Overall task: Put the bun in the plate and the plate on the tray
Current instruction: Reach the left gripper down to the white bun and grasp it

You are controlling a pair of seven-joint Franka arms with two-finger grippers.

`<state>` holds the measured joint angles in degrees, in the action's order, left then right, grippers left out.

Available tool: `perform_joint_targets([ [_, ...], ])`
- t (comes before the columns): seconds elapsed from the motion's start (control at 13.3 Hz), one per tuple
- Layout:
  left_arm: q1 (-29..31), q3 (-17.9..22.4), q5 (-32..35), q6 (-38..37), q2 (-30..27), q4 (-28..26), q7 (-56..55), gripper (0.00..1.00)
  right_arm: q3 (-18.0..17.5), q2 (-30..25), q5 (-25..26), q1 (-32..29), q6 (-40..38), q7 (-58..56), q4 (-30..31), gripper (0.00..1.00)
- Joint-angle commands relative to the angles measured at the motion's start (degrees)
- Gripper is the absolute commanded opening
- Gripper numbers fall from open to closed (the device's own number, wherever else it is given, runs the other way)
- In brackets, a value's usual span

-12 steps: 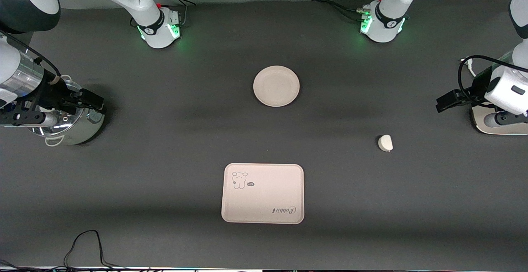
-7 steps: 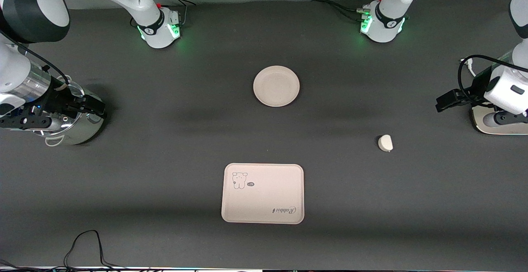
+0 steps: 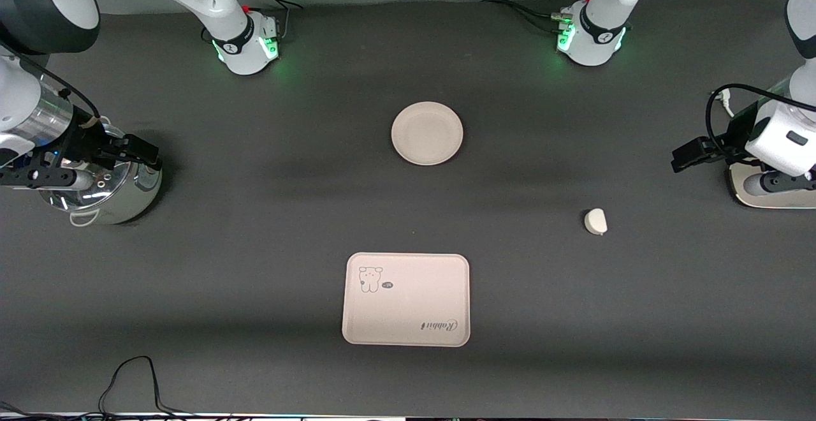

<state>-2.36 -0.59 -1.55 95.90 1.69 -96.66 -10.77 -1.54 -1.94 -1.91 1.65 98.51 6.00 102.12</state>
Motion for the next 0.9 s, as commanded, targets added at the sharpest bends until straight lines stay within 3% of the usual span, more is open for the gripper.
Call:
perform_joint_targets([
  [0.0, -1.0, -0.3, -0.6, 0.4, 1.3, 0.7, -0.3, 1.00, -3.9, -1.4, 0.6, -3.1, -0.2, 0.0, 1.2, 1.00],
  [0.3, -1.5, -0.3, -0.6, 10.8, 1.9, -9.4, -0.4, 1.00, -3.5, -2.1, 0.4, -4.0, -0.3, -0.6, 2.3, 1.00],
  [0.67, -1.7, -0.3, -0.7, 25.1, 13.7, -12.8, -0.2, 1.00, -4.3, -1.2, 0.0, -6.8, 1.7, -0.5, 3.3, 1.00],
  [0.82, -1.2, -0.3, -0.7, 32.1, 17.7, -15.4, 1.1, 1.00, -7.1, -2.6, 0.1, -7.6, 0.6, -0.5, 2.9, 1.00],
])
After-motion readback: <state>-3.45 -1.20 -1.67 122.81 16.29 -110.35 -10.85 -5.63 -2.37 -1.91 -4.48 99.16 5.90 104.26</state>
